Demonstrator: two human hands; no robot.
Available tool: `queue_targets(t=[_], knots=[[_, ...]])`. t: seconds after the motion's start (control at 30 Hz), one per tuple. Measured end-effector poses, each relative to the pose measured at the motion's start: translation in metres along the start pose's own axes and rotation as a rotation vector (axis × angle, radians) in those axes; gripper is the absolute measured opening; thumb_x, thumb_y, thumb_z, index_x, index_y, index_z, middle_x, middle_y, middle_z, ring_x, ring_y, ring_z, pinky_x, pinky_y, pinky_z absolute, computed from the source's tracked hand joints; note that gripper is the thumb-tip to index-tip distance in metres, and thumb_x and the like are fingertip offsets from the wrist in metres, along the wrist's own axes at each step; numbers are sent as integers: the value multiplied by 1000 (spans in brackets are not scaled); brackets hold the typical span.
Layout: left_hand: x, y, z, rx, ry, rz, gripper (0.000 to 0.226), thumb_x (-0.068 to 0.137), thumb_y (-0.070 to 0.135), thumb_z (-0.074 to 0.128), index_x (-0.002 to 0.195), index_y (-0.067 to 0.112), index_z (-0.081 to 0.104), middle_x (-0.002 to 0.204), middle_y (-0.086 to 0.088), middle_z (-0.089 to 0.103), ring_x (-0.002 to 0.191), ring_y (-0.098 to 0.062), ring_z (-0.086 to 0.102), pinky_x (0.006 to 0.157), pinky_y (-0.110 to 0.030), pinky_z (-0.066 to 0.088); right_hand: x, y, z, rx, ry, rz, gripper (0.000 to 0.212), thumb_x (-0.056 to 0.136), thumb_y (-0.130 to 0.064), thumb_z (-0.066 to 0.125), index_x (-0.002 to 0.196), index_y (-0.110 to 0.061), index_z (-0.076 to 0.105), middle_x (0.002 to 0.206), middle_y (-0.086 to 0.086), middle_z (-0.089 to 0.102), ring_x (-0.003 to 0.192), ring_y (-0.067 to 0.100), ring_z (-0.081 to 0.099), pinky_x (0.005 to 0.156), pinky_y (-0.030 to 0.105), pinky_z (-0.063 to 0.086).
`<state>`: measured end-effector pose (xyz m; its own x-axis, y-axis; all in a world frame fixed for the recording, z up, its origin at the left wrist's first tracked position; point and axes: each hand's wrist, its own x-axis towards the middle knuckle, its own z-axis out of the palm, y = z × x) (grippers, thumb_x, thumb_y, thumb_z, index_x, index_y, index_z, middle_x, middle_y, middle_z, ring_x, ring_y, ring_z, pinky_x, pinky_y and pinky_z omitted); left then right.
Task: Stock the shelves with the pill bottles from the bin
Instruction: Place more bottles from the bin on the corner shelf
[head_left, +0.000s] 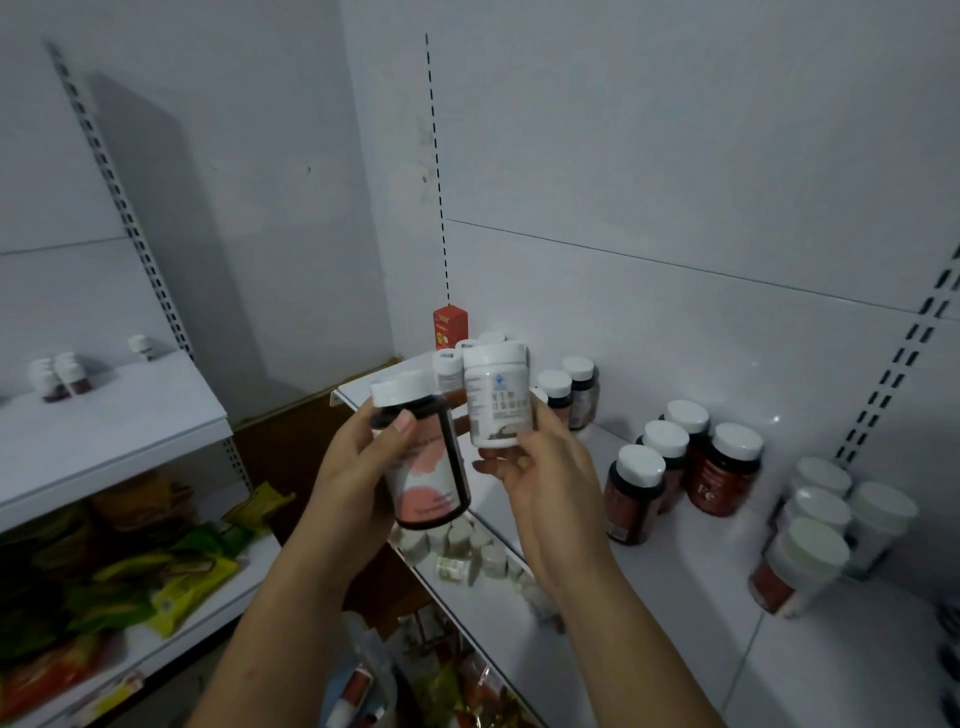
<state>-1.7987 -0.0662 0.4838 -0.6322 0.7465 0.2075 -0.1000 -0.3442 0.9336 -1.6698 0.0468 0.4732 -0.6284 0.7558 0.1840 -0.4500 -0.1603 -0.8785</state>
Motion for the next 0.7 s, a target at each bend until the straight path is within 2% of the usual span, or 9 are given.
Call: queue_targets(t=[0.1,0.17,0.27,0.4,0.5,0.6,0.7], knots=[[-3,-2,4,36,-8,20,55,83,38,72,132,16,63,110,-6,78,97,-25,76,77,-34,63,-6,-3,-7,-224,-29,-92,48,97,-14,61,139,-37,62,122,-9,74,114,11,70,95,36,58],[-4,-5,3,53,0,32,49,87,28,63,134,14,62,115,-8,78,100,-25,76,78,-33,62,-8,-3,-11,-282,-48,-98,53,97,-7,65,142,-33,60,120,-12,74,111,4,69,90,26,58],[-7,-12,-3,83,12,12,51,89,26,60,139,15,60,124,-11,75,109,-29,74,87,-38,62,-8,7,-15,-325,-47,-56,60,94,-8,71,146,-32,56,127,-10,70,110,0,68,80,16,57],[-7,-24,-16,81,41,-21,49,87,25,61,135,16,62,119,-12,77,106,-30,75,83,-35,63,-1,29,-12,-370,-81,14,57,92,-16,75,140,-40,57,127,-9,68,112,7,69,79,25,62],[2,-33,-32,77,55,-63,47,87,24,62,134,17,64,120,-16,76,106,-33,75,84,-37,63,10,46,-3,-379,-58,50,54,90,-16,77,135,-40,59,124,-13,70,112,8,70,86,35,64],[21,-38,-52,114,39,-90,46,88,26,64,134,21,66,124,-14,74,112,-34,73,88,-38,63,28,66,9,-366,0,72,55,89,-14,79,132,-40,59,123,-13,71,110,6,70,87,33,63],[51,-43,-71,177,10,-77,39,86,32,69,126,35,71,125,-4,75,114,-27,73,90,-40,62,56,95,25,-303,112,128,52,87,-15,80,128,-39,60,118,-10,73,105,7,73,84,32,63]])
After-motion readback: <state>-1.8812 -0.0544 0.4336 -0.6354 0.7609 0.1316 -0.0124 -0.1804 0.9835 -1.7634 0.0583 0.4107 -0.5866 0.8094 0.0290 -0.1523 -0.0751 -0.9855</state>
